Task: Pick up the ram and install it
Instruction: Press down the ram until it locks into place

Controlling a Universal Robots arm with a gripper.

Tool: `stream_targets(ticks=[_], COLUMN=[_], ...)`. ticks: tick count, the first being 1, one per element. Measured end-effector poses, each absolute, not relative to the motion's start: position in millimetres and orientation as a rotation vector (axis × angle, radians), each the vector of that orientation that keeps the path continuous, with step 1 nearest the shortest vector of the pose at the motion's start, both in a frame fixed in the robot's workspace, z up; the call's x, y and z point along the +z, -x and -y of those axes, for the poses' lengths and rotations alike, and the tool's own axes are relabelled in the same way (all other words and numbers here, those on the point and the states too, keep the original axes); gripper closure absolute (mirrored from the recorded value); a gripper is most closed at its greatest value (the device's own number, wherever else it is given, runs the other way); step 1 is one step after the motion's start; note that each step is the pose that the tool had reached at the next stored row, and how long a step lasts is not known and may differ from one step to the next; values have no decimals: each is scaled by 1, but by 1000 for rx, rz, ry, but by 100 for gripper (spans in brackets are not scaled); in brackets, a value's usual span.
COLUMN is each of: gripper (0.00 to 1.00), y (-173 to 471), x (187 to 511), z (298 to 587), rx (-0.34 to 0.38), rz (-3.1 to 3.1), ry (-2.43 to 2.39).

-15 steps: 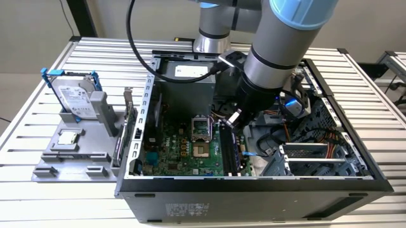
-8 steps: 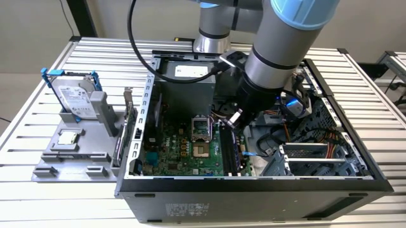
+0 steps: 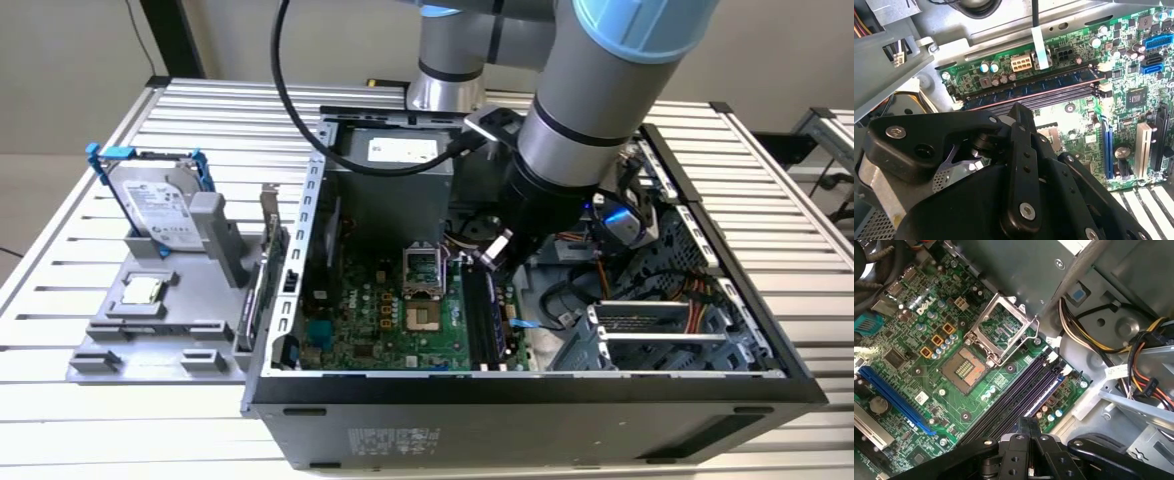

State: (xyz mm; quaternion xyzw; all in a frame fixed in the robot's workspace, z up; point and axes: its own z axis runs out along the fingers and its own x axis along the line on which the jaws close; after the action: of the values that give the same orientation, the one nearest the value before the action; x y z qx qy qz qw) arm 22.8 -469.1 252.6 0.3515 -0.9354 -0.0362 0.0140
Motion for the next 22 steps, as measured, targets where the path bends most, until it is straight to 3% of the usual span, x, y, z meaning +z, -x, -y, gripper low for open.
stream_targets(ticks=[22], gripper=[100], y=[-27], x=[252], z=[469], rx=[-109], rz=[2829], ry=[-1285])
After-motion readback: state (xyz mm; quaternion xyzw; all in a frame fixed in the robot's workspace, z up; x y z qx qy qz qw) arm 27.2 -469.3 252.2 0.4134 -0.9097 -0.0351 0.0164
